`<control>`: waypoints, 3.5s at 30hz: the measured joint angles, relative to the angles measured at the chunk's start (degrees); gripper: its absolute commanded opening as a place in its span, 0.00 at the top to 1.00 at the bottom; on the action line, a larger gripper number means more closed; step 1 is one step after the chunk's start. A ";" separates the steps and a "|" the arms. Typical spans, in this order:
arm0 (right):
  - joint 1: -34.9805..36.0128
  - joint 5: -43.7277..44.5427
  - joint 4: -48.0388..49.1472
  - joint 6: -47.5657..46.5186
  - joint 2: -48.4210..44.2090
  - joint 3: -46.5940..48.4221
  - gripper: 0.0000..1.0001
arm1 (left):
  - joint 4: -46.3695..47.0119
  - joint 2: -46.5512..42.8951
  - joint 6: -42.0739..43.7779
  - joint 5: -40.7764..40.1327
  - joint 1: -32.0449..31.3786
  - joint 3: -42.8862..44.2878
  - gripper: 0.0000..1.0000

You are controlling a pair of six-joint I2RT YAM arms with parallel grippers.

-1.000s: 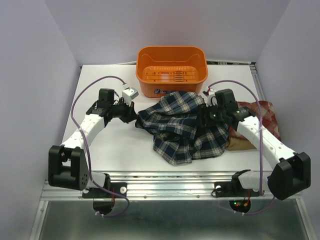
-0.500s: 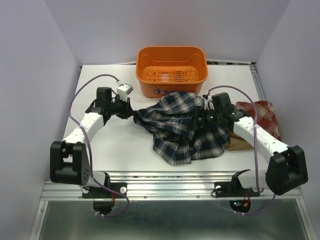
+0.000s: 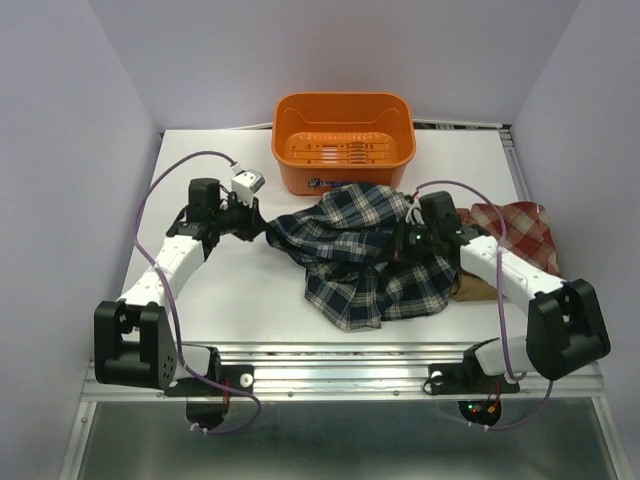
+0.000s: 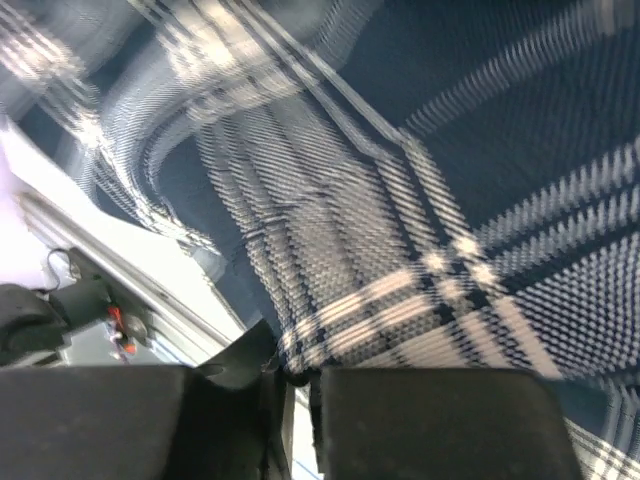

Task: Fold and stack the skirts
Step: Flatten the skirt out

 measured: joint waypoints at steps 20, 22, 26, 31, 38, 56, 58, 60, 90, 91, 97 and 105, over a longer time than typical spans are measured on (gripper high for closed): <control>0.22 9.79 -17.00 -27.36 -0.07 50.66 0.99 | -6.16 -17.16 16.31 -9.94 -0.87 13.90 1.00; 0.24 9.97 -20.61 -31.71 -0.02 53.42 0.99 | -11.47 -20.04 21.64 -8.02 -1.07 18.16 1.00; 0.37 6.97 -31.10 -39.28 -1.31 54.90 0.99 | -23.37 -26.14 29.66 -3.96 -1.20 22.10 1.00; 0.59 3.45 -46.03 -46.34 -1.55 56.92 0.99 | -36.35 -29.29 31.28 -2.97 -0.98 27.08 1.00; -0.42 4.61 -53.35 -55.01 1.97 57.53 0.99 | -38.51 -29.22 29.18 -4.94 -0.09 23.87 1.00; -4.52 5.29 -50.16 -51.43 30.12 58.38 0.99 | -27.61 -7.34 29.49 -9.46 -34.49 10.78 0.19; -6.36 5.22 -50.10 -50.51 30.77 58.36 0.99 | -27.15 -4.04 30.97 -9.53 -39.91 11.50 0.19; -7.61 5.20 -49.64 -50.14 31.12 57.42 0.99 | -27.02 0.44 32.59 -9.94 -43.82 12.90 0.08; -11.21 2.16 -45.27 -50.71 29.18 42.34 0.99 | -12.31 24.92 36.02 -19.43 -65.77 16.61 0.38; -11.26 2.08 -44.96 -50.77 28.76 41.68 0.99 | -10.05 24.92 35.45 -21.24 -65.88 14.69 0.44; -11.26 1.60 -42.05 -51.58 25.57 37.13 0.98 | -5.60 23.47 33.46 -27.43 -65.88 10.38 1.00; -14.69 -0.31 -39.08 -56.30 20.06 29.97 0.70 | -7.58 10.34 26.62 -26.67 -59.93 11.26 1.00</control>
